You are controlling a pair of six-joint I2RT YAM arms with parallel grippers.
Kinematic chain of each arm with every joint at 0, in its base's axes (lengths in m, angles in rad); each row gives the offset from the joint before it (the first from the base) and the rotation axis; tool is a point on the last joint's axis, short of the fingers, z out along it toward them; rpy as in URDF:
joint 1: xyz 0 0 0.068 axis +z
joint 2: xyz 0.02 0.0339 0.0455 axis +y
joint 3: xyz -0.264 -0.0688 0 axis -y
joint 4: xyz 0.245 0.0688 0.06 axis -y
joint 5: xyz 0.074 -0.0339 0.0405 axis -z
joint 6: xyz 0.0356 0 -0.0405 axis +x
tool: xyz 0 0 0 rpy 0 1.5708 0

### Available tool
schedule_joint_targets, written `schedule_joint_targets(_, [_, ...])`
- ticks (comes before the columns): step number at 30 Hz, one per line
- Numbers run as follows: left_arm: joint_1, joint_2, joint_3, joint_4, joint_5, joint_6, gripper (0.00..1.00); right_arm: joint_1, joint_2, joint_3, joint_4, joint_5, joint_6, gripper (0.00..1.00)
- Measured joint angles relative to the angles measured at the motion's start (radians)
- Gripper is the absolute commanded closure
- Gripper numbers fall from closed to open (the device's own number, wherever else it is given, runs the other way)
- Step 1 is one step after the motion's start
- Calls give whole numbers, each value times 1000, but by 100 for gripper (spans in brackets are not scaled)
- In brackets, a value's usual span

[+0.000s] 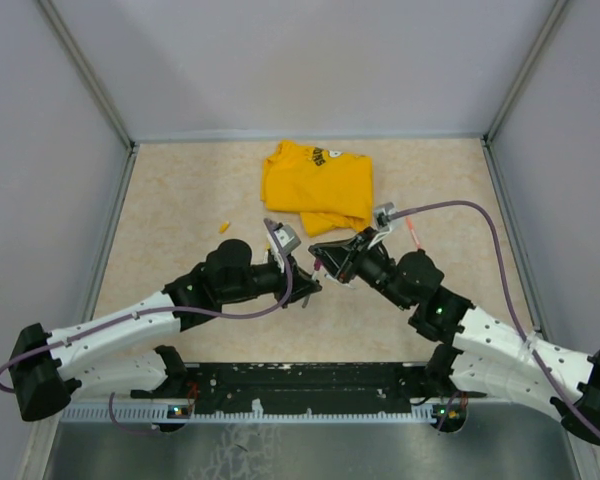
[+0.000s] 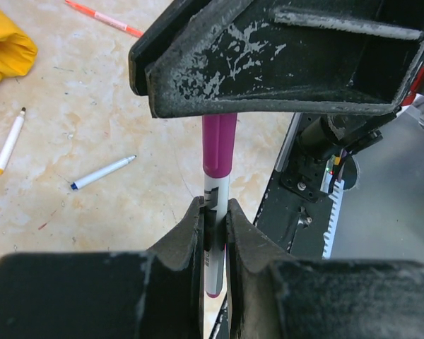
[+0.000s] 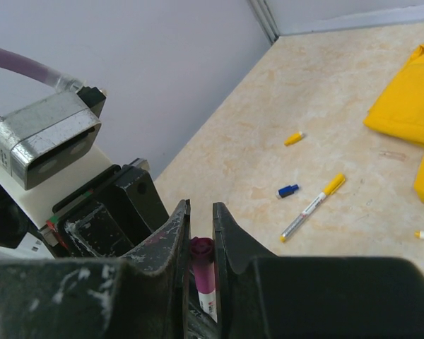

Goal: Insert the pens into the pen caps
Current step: Press the pen cap onto the pen.

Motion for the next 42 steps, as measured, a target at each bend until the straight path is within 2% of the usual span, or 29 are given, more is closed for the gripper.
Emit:
schedule_joint_targets(25, [-9,32,8,-106,25,-7,100,38,-51,-184,122,97,116,100])
schedule_joint_targets(42, [-9,55,8,-116,24,-25,100,44,-49,-224,156,125,158,100])
